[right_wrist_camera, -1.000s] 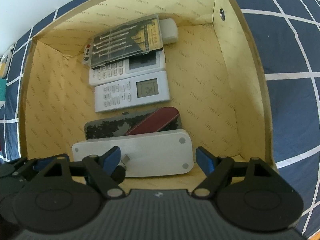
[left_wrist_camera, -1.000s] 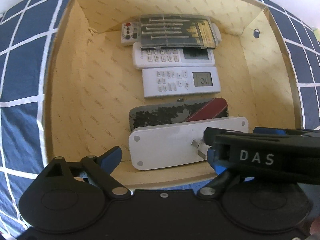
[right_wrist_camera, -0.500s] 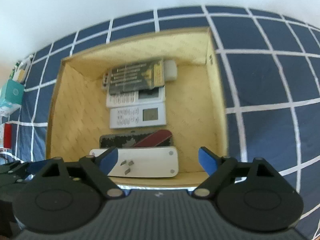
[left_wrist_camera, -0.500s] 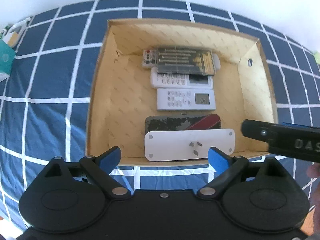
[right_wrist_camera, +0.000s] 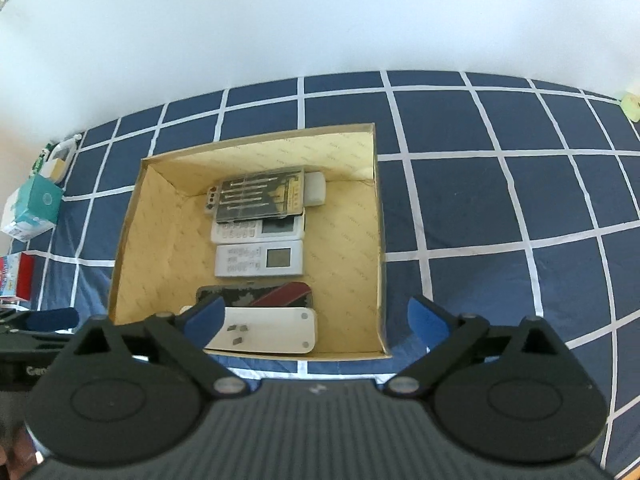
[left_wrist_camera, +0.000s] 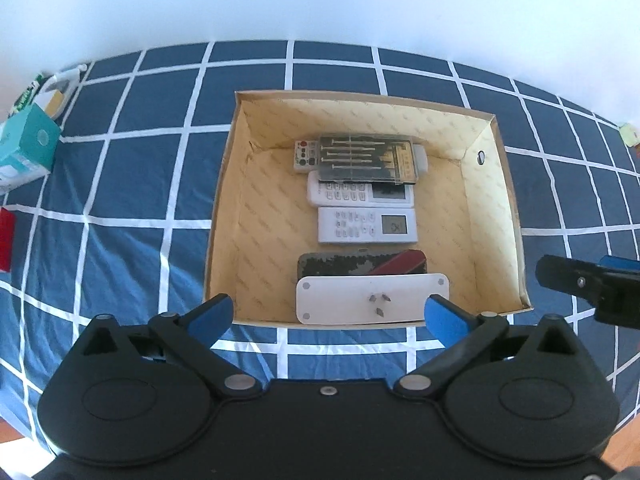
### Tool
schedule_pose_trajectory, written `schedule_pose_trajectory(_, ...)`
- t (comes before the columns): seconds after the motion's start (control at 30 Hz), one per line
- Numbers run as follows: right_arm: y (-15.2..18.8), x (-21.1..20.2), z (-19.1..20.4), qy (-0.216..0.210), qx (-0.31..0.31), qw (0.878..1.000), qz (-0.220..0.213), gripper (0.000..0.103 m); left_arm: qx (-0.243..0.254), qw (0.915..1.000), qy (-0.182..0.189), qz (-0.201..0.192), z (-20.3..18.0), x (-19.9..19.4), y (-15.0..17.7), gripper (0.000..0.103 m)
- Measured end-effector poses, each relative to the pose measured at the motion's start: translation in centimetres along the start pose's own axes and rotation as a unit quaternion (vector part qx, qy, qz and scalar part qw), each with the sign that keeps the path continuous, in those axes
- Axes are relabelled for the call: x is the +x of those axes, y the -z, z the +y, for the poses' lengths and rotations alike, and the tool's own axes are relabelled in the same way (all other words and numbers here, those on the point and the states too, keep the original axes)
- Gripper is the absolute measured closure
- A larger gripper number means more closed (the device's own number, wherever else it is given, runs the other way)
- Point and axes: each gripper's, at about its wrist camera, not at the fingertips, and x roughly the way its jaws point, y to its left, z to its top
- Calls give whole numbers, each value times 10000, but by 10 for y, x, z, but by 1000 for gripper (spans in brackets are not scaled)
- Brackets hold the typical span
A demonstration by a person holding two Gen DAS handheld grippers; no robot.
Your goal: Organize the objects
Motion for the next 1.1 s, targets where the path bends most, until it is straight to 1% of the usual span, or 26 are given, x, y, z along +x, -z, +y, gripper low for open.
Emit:
schedule_pose_trajectory(0.13, 4, -6, -4, -45, 45, 10000, 5, 3, 36, 10000, -8, -70, 1, -8, 0, 0)
schedule_pose_trajectory(0.2, 6, -7, -4, -67, 10, 10000, 26, 0, 52, 9999, -22, -110, 2, -12, 1, 0)
schedule_pose_trajectory(0.33, 8, -11, -1, -62, -116, 9999, 47, 0, 77, 9998, 45, -158, 6, -19, 4, 0)
schedule_pose_trajectory(0.43, 10, -15, 0, -58, -161, 9999, 19, 0, 44, 9998, -21, -197, 9, -23, 5, 0)
schedule_pose_trajectory(0.63, 11, -19, -7, -44, -58, 10000, 39, 0, -36, 9995, -109, -288, 20, -29, 3, 0)
schedule_pose_trajectory(0.83, 12, -18, -7, -39, -86, 9999, 75, 0, 83, 9995, -126, -289, 20, -30, 4, 0)
schedule_pose_trajectory(1.1, 13, -18, -5, -12, -126, 9999, 101, 0, 69, 9994, -184, -269, 23, -29, 4, 0)
